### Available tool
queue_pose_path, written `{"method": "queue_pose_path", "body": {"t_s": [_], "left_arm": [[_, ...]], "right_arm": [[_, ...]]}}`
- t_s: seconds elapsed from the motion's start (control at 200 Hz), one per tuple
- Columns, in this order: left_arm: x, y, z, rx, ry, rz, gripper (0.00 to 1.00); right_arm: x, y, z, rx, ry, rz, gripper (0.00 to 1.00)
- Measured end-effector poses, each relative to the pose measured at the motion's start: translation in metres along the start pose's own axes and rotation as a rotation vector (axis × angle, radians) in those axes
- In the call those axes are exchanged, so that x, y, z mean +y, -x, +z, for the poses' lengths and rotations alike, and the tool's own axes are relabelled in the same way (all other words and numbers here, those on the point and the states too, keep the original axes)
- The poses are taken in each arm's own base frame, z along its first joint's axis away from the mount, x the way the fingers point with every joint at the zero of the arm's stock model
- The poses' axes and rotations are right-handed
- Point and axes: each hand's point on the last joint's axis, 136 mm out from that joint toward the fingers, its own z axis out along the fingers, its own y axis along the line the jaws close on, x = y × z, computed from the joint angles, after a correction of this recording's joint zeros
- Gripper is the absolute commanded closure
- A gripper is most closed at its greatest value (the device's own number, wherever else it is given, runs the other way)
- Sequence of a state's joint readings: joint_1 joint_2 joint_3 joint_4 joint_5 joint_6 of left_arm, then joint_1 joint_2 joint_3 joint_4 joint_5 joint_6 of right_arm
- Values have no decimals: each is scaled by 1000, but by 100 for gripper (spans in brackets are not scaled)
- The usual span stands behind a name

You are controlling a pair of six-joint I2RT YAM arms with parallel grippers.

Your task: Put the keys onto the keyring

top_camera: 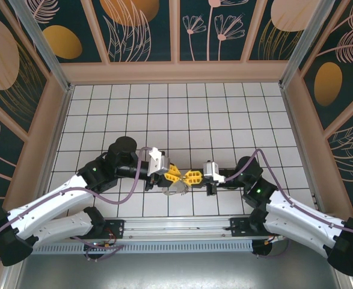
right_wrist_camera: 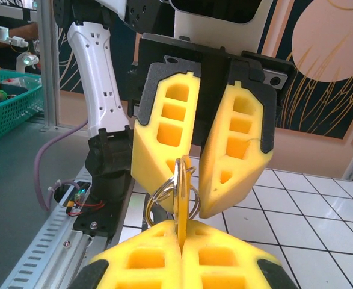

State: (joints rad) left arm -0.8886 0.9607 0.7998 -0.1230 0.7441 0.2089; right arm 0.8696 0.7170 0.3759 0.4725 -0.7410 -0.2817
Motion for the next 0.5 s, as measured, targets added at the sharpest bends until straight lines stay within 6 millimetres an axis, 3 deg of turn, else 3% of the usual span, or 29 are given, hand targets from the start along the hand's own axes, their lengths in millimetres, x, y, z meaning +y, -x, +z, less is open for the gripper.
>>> {"method": "queue_pose_path", "body": {"t_s": [0.07, 0.15, 0.5], "left_arm": [[-1, 0, 1, -2, -8, 0, 87], [-1, 1, 1, -7, -10, 0, 100], [2, 11, -2, -52, 13, -11, 100]], "right_arm": [[-1, 0, 0, -1, -1, 2, 100], [-2, 1, -1, -3, -1, 0, 100], [-6, 10, -2, -28, -12, -14, 100]]}}
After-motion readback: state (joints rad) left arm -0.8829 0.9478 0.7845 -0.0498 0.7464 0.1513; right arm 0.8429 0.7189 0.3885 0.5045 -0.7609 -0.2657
